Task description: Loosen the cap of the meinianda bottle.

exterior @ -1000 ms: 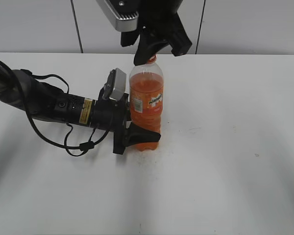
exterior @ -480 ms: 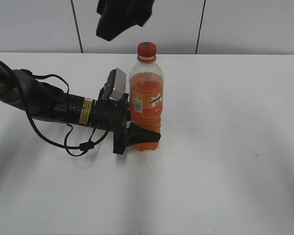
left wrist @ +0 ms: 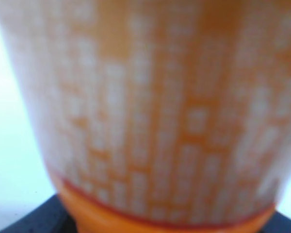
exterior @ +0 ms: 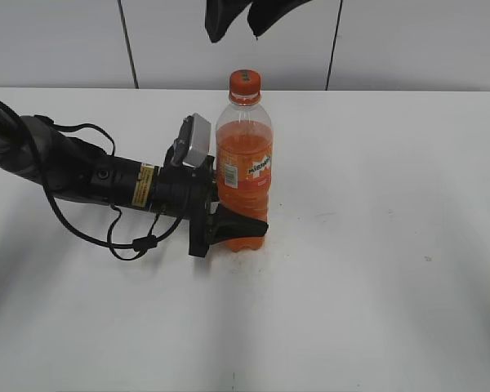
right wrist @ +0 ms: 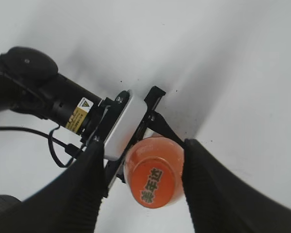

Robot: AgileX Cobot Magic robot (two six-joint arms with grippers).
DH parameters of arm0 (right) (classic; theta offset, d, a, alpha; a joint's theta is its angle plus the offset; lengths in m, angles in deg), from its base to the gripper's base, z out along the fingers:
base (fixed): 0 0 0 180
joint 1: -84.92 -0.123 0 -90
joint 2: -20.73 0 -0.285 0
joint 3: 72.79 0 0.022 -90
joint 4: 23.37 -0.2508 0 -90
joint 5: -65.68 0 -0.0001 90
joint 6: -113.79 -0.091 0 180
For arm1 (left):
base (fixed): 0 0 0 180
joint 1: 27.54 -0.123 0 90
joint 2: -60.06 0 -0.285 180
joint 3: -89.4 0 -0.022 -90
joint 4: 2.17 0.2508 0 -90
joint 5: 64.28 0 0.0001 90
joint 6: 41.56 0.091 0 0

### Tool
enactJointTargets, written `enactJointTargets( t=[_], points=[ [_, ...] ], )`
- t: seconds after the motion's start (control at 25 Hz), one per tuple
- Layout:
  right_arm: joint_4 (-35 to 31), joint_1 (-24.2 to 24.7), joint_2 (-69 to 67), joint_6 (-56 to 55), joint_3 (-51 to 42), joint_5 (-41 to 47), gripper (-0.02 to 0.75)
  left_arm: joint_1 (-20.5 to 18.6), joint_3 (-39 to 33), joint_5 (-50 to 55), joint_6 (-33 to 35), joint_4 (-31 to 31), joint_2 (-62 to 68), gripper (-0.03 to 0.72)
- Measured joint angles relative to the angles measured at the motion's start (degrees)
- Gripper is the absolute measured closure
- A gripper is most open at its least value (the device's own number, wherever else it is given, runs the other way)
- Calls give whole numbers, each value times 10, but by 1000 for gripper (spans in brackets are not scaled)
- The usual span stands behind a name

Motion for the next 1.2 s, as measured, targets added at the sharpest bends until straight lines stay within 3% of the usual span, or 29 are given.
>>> enactJointTargets(
  t=[0.16,0.4,1.2],
  points=[
    [-3,0,0,-108,0,0,350,0,0,1,0,0,0,288],
    [-2,0,0,-162,-26,0,350,0,0,3,0,-2,0,288],
    [-5,0,-2,-180,-67,0,350,0,0,4,-1,-3,0,288]
  ],
)
